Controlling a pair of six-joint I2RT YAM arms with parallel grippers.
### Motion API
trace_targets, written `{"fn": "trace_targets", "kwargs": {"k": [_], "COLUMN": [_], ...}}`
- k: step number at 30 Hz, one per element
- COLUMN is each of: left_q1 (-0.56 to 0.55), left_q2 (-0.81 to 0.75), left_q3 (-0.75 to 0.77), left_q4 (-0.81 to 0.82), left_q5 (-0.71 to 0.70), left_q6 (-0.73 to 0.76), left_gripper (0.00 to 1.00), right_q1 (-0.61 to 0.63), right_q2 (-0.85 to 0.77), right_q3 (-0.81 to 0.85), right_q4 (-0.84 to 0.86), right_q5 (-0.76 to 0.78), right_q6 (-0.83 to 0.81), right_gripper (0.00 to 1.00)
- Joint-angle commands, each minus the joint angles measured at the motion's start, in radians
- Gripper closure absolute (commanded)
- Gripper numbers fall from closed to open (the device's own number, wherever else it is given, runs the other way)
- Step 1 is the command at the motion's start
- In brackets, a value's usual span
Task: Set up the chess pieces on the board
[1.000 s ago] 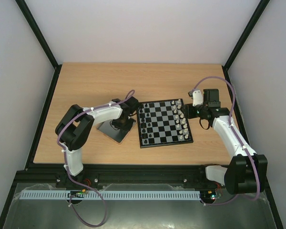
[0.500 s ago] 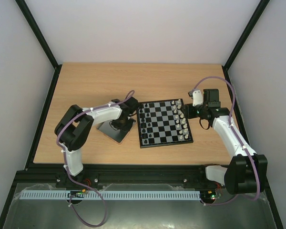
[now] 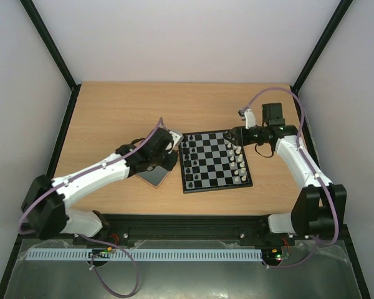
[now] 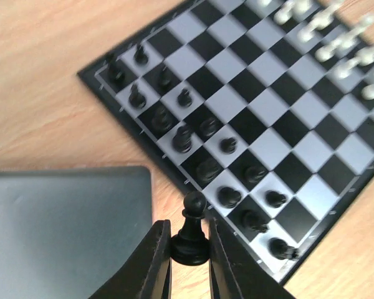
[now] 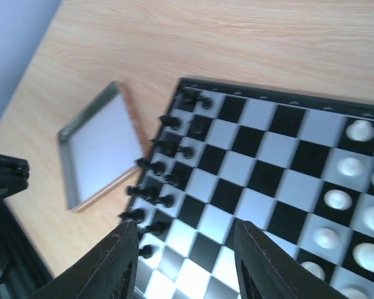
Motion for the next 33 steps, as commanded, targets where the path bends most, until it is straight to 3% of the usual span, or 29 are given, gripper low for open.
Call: {"fn": "trace_targets", "kwargs": {"k": [1, 15, 33], "left_q1": [-0.006, -0.01, -0.01], "left_q2": [-0.1, -0.167, -0.173], "left_q3": [-0.081, -0.119, -0.117], "left_q4": [0.191, 0.243, 0.24], "left_q5": [0.106, 0.193, 0.203], "left_q6": [0.068, 0.083, 0.087], "left_gripper": [0.93, 0.92, 0.91], "right_q1": [0.084, 0.357, 0.429], "right_q2": [0.062, 0.283, 0.345], "right_q3": [0.104, 0.325, 0.351], "right_q4": [-0.125, -0.223, -0.246], "right_q5": [-0.162, -0.266, -0.306], "right_q6": [0.008, 0.043, 0.031], "right_gripper": [0.56, 0.61, 0.7]}}
